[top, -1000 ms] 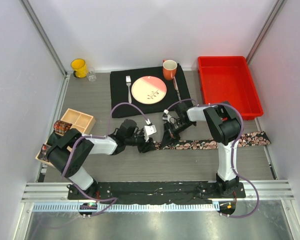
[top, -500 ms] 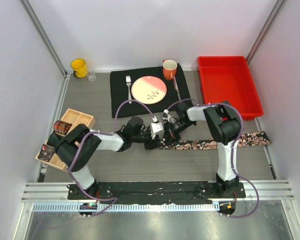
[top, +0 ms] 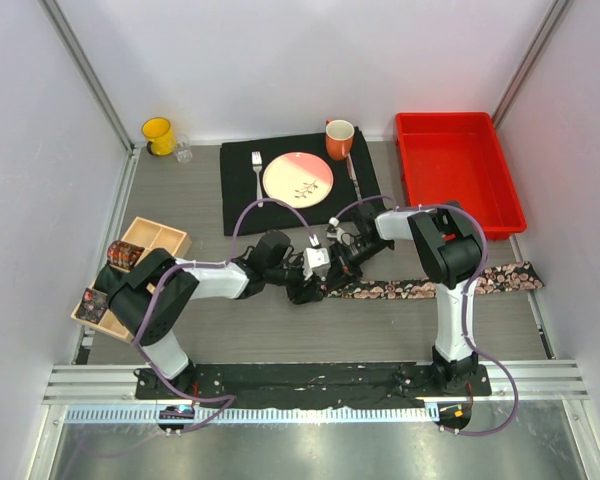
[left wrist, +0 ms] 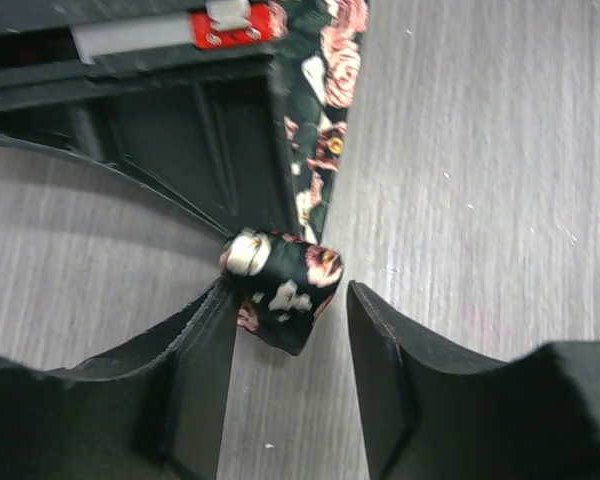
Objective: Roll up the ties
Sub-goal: Roll the tie at the center of the board.
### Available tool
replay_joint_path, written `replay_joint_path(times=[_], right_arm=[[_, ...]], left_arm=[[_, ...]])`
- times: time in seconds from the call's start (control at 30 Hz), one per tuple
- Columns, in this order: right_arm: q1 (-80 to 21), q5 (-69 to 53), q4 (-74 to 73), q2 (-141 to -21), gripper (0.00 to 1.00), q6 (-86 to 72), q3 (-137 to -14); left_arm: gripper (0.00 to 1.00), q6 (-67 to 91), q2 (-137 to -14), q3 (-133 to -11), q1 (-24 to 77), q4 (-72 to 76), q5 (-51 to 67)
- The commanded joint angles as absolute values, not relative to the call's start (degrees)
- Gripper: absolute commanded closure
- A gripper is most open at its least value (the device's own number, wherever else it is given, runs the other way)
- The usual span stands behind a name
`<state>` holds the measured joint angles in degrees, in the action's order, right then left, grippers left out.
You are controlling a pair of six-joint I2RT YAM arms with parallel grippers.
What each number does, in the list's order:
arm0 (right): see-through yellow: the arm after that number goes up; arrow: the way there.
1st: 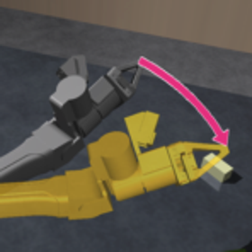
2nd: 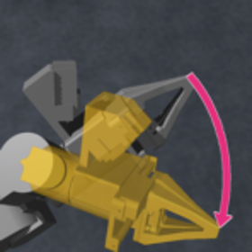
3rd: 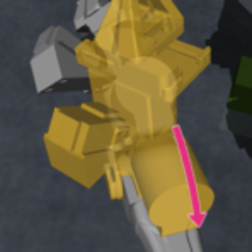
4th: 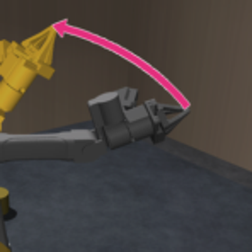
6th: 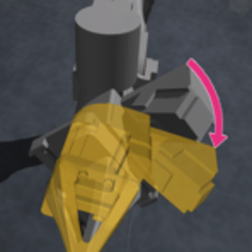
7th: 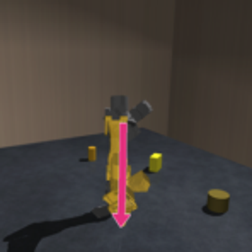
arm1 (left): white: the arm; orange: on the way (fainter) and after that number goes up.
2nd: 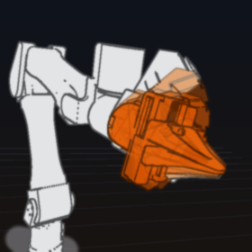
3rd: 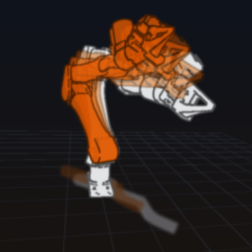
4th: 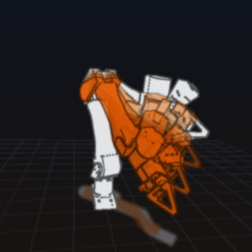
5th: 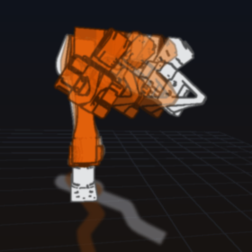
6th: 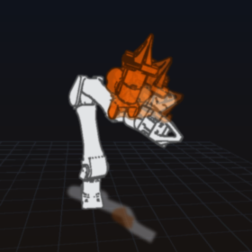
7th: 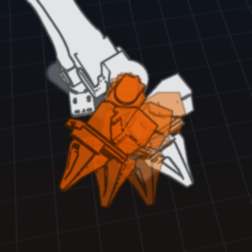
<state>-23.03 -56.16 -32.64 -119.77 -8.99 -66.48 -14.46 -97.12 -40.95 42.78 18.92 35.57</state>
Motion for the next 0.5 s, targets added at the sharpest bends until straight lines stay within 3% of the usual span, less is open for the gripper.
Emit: replay_joint_path(times=[0.0,0.33,0.47], right_arm=[[-23.5,-50.9,-32.3,-122.0,0.99,-4.1,-68.1],[-22.6,-51.2,-37.7,-123.7,0.99,3.9,-69.4],[-22.7,-51.1,-39.5,-124.1,0.99,6.0,-70.0]], left_arm=[[0.47,-16.5,-95.5,-41.1,42.9,12.8,39.5],[0.52,-14.9,-95.4,-38.0,42.2,22.3,39.0],[0.40,-18.5,-93.8,-38.3,42.1,20.4,38.2]])
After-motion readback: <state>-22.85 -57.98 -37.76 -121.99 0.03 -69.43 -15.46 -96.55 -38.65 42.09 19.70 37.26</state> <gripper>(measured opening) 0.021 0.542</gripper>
